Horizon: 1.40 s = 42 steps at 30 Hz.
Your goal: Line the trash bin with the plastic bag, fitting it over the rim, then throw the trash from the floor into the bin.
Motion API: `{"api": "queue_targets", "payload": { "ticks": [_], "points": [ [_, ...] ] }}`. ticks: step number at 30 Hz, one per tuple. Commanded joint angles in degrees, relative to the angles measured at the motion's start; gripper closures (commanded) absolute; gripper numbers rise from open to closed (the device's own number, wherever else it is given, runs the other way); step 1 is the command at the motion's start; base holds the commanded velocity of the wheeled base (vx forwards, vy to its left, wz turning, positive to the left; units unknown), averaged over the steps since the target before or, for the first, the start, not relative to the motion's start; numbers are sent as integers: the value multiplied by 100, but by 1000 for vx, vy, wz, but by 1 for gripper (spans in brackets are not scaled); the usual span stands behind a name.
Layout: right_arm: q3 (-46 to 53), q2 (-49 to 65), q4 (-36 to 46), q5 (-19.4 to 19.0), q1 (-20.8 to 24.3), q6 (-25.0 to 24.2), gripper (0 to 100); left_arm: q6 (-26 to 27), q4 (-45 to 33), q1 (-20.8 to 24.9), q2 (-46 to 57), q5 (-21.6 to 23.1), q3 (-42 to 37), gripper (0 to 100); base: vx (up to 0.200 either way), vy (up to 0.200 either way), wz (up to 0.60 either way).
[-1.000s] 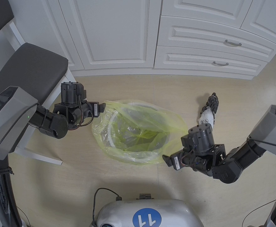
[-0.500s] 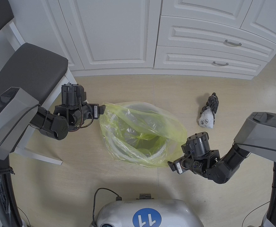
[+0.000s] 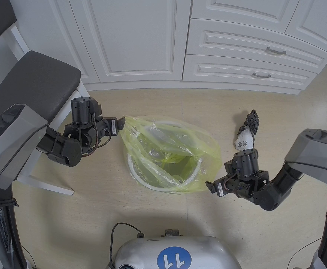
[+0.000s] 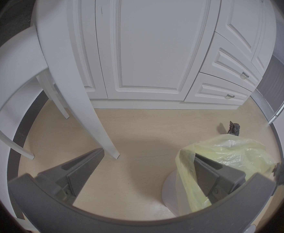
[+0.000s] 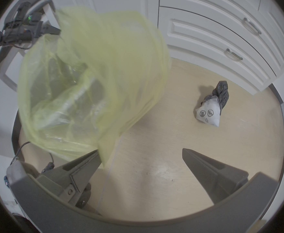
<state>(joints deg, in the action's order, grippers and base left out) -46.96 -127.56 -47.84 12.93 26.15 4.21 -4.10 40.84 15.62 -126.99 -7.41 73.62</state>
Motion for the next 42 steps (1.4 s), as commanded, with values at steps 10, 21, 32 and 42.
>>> {"api": "queue_targets", "payload": {
  "ticks": [10,21,32,42],
  "points": [
    [829,1919,-147,-766,-75,80,0,-311,196,179,218,-6,-313,0,0,0,0],
    [152,865,-191,-696,31,-508,0,-390,1031,179,421,12,-1157,0,0,0,0],
    [-1421,-506,-1439,69,-31,-1590,0,-408,1172,231,807,47,-1754,0,0,0,0],
    [-2432,-911,-1457,174,-259,-2178,0,-399,1190,381,1326,117,-2176,0,0,0,0]
  ]
}}
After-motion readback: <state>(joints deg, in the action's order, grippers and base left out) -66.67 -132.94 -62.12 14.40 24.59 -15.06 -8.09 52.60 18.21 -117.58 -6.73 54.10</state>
